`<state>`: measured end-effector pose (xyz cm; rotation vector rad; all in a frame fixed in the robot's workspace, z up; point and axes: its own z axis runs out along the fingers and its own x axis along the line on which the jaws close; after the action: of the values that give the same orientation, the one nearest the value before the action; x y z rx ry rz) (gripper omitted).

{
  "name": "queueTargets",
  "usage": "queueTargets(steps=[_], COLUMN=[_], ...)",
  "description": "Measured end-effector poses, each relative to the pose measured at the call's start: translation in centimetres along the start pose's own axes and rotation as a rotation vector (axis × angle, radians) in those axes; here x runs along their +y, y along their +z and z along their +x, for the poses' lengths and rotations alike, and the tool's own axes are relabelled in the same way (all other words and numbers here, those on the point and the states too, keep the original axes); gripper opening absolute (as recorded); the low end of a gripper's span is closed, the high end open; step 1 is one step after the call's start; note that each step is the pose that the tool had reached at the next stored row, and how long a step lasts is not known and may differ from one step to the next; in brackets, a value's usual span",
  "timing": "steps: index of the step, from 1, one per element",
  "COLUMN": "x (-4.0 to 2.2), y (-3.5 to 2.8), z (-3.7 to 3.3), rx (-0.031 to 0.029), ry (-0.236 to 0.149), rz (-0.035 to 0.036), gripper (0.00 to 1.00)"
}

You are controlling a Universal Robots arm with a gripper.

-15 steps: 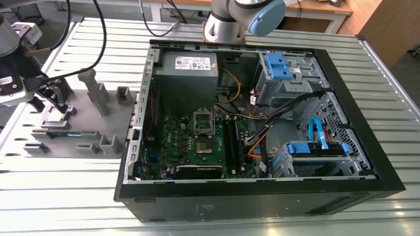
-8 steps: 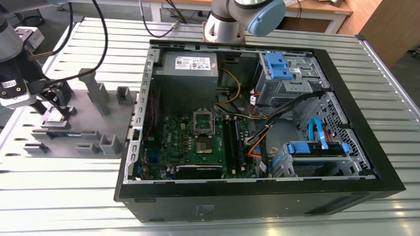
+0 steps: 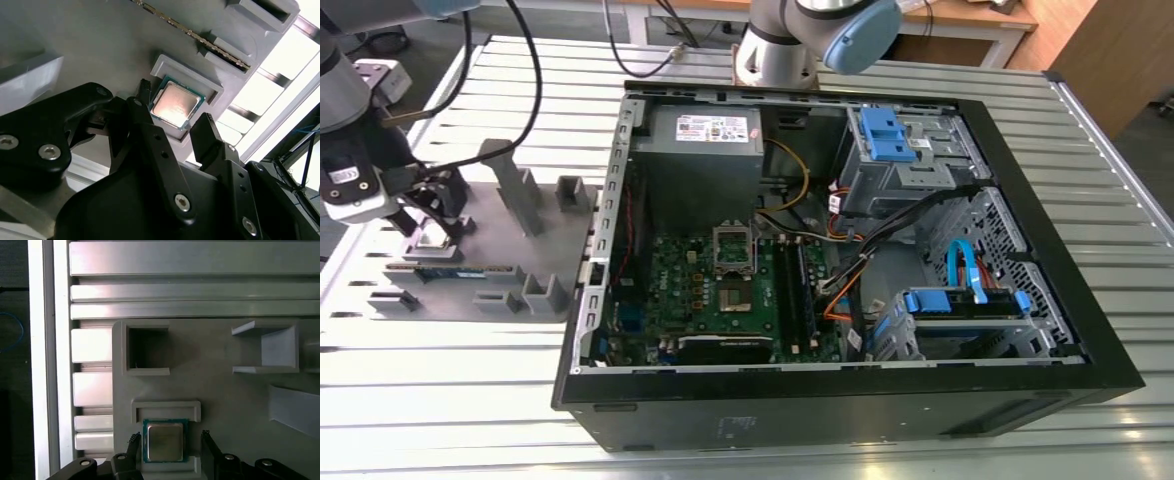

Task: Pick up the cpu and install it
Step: 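Pick up the cpu and move it towards the insertion slot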

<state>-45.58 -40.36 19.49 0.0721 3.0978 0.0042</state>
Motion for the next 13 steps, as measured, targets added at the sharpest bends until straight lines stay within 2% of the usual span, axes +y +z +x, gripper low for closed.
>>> queueTargets(steps=[8,13], x=[0.0,0.0], y=[0.53,0.61], z=[0.03,0.03], rx=[0.0001,0.0001], ry=[-0.001,-0.01], rz=[0.0001,-0.0003], gripper=[0.59,0.59])
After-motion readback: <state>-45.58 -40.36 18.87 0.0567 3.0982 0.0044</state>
